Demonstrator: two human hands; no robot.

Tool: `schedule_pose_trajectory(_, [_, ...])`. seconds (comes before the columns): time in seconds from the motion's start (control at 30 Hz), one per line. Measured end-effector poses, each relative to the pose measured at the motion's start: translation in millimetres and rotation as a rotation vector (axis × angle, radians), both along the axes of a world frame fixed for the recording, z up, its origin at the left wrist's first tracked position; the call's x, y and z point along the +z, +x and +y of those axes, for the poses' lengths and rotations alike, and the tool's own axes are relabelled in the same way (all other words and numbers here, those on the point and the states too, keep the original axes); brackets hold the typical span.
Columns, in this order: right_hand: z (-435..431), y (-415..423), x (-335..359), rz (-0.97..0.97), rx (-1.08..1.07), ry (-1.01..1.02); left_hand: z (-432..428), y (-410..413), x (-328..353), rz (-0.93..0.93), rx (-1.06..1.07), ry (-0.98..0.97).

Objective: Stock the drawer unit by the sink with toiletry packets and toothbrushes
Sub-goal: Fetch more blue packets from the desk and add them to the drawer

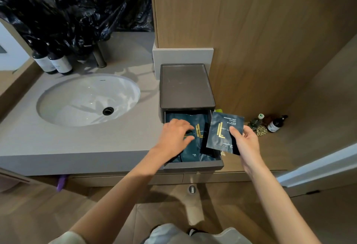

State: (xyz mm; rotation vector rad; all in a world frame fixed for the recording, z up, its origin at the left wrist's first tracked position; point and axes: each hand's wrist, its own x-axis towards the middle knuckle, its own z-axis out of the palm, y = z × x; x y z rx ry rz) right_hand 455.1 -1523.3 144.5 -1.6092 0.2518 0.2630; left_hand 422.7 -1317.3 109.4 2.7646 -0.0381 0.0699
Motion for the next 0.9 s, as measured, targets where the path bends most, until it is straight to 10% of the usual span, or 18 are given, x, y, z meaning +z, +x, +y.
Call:
schedule_pose_trajectory(0.17, [1, -1, -4, 0.006, 0.003, -0.015, -7, -2, -7, 0.332, -0.188, 0.228])
schedule_pose_trajectory(0.9, [18, 1, -2, 0.066, 0.226, -0.080, 10, -35, 8, 0.263, -0.015, 0.490])
